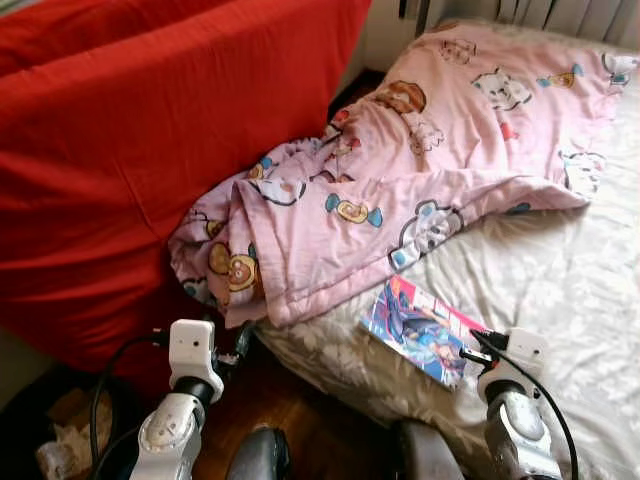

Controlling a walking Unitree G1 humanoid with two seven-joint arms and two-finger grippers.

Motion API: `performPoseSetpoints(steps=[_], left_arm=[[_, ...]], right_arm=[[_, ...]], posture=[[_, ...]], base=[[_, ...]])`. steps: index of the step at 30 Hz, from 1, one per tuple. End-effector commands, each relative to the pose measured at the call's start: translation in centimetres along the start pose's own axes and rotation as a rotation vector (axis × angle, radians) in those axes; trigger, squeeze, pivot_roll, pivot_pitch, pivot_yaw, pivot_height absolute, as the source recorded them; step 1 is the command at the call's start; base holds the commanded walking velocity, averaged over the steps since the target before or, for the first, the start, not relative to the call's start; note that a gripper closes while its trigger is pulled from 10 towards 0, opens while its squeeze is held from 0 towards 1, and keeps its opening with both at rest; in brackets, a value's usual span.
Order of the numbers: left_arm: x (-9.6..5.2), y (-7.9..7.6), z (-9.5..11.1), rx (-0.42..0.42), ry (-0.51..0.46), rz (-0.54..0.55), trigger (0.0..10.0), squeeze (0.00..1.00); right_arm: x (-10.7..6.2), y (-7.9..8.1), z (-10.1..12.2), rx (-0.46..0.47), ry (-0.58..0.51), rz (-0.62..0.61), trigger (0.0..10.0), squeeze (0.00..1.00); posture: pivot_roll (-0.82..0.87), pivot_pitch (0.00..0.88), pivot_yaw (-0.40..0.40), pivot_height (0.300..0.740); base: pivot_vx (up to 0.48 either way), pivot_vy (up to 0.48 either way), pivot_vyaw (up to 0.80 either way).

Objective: Clean up the room

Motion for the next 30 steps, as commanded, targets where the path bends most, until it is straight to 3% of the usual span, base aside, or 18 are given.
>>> performPoseSetpoints(steps=[1,6,14,18,21,30], left_arm=[[-0.5,0.1,-0.8,-0.009,0.024,0.019,10.0,0.00],[-0.6,-0.3,-1.4,-0.031,0.040,0.036,10.0,0.00],[-0.8,0.1,-2.6,-0.059,0.082,0.075,10.0,0.00],[-1.0,0.3,-3.9,-0.079,0.130,0.098,10.0,0.00],[-1.5,0.1,-5.2,-0.092,0.185,0.094,10.0,0.00],[-3.2,0.3,-9.4,-0.128,0.401,0.120,10.0,0.00]], right_arm=[[-0.4,0.5,0.0,0.000,-0.005,0.030,10.0,0.00],[-0.8,0.5,-0.4,0.013,0.008,0.056,10.0,0.00],[-0.5,0.9,-0.8,0.004,0.051,0.054,10.0,0.00],[-0.7,0.7,-2.1,-0.005,0.116,0.057,10.0,0.00],[-1.1,0.2,-3.8,-0.035,0.192,0.037,10.0,0.00],[-2.1,-1.4,-6.5,-0.089,0.365,-0.006,10.0,0.00]], posture=[[-0.08,0.052,0.036,0.641],[-0.08,0.031,0.036,0.641],[-0.08,0.004,0.032,0.686],[-0.08,0.000,0.032,0.716],[-0.08,0.000,0.032,0.740],[-0.07,0.000,0.027,0.740]], base=[[0.000,0.000,0.00],[0.000,0.000,0.00],[0.000,0.000,0.00],[0.000,0.000,0.00],[0.000,0.000,0.00],[0.000,0.000,0.00]])
Point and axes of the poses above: a point about 5 cm out from each wrist's last joint towards the gripper, its own x axis pointing out of the wrist towards the gripper, its own z axis along the axis of the wrist's last joint, y = z × x, the point moved 1 cm from there along x, pointing out of the wrist towards the gripper, and after that the axes turned 14 degrees about x, right-handed, at the moved point
